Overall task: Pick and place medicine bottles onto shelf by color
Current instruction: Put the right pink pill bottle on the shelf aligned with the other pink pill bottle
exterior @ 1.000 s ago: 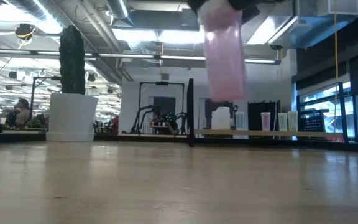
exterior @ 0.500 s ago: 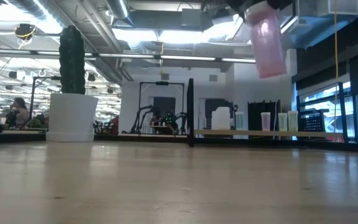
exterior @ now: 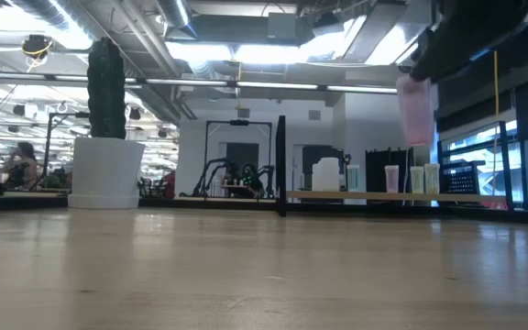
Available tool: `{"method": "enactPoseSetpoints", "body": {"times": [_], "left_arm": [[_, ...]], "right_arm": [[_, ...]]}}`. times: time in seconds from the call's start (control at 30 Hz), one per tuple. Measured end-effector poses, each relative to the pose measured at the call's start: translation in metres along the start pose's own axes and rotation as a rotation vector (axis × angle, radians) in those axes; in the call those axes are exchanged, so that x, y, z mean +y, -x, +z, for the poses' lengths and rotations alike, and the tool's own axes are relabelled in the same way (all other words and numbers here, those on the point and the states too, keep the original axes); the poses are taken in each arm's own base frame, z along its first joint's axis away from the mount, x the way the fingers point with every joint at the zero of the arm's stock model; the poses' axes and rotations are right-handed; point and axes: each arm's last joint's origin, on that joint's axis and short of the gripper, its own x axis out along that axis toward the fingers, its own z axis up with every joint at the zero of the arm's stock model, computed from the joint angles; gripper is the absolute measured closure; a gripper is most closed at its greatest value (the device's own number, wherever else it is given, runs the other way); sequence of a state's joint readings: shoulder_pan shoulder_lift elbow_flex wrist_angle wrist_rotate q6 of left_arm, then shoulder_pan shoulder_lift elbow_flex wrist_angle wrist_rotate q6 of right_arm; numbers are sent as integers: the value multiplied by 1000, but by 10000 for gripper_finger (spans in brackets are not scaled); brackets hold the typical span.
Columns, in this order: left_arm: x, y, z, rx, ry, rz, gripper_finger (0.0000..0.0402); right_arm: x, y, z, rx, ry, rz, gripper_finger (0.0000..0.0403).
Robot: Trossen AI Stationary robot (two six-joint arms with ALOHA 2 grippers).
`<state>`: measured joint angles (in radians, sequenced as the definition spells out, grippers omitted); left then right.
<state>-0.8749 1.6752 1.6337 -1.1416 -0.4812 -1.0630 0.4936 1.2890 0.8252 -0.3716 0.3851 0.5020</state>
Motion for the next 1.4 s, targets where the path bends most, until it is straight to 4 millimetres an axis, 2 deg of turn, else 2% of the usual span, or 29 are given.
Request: {"method": "enactPoseSetpoints", "body": {"times": [0.4, 0.7, 1.1, 1.17, 1.33, 1.4], "left_arm": [[0, 0, 0, -1, 1, -2, 182], [0, 0, 0, -1, 1, -2, 182], [2, -2, 4, -11, 16, 11, 182], [4, -3, 7, -34, 63, 26, 182], [12, -7, 19, -201, 360, 98, 182], [15, -9, 23, -243, 394, 119, 182]], "right_arm": [[-17, -6, -26, -36, -44, -193, 277], [-32, -20, -60, -46, -179, -275, 277], [-38, -25, -67, -86, -204, -305, 277], [-40, -26, -66, -86, -212, -312, 277], [-45, -27, -64, -95, -276, -330, 277], [-45, -28, -63, -95, -280, -334, 277]]}}
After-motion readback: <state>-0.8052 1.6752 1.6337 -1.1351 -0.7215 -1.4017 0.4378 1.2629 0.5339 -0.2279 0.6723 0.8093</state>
